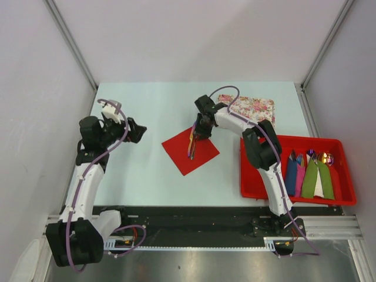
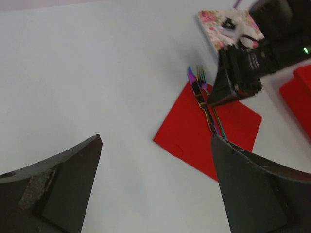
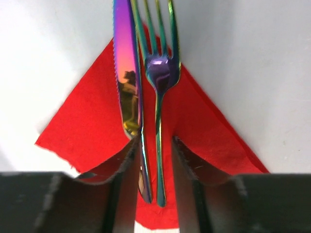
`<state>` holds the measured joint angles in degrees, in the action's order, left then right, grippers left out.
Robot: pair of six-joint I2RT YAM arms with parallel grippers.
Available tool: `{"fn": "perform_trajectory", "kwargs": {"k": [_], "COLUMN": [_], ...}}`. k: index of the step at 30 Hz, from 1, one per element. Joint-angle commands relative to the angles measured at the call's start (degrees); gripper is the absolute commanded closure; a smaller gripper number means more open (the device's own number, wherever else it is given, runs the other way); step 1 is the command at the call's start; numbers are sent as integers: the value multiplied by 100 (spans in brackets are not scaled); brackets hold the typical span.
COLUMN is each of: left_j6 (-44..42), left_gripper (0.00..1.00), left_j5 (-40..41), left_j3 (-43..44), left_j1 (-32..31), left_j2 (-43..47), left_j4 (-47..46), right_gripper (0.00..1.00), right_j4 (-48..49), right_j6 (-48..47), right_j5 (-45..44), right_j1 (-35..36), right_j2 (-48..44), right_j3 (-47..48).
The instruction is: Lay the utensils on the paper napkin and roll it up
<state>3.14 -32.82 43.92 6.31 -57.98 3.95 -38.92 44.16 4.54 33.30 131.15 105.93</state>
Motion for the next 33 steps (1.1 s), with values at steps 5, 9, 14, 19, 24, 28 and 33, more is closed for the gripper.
{"fn": "perform_trajectory", "kwargs": {"k": [5, 9, 14, 19, 24, 28, 33], "left_j6": [-3975, -5321, -6342, -6958, -6940, -7204, -7248], "left_gripper": [9, 19, 32, 43, 46, 51, 54], "left_j5": [-1807, -1623, -1158, -560, -366, 161, 451], "left_j3": [-103, -138, -304, -253, 64, 213, 459], "left_j1": [-586, -1446, -2536, -3441, -3908, -4225, -4339], "left_j2": [-126, -617, -1092, -2057, -2701, -3114, -3465], "left_j4": [1563, 2048, 1892, 1539, 1530, 1601, 1741], "right_gripper": [44, 34, 24, 17, 14, 12, 12], "right_j4": [481, 578, 543, 544, 236, 165, 77], "right_j6": [-917, -2067, -3481, -4116, -4547, -4583, -4566], "right_j5": [1231, 1445, 2767, 3940, 3528, 3283, 3361], "right_j1": [-323, -394, -640, -1044, -1054, -1115, -1291], "right_j2": [-1082, -1469, -1847, -2172, -2270, -2217, -2120], "right_j3": [-257, -441, -740, -1311, -1435, -1400, -1373]}}
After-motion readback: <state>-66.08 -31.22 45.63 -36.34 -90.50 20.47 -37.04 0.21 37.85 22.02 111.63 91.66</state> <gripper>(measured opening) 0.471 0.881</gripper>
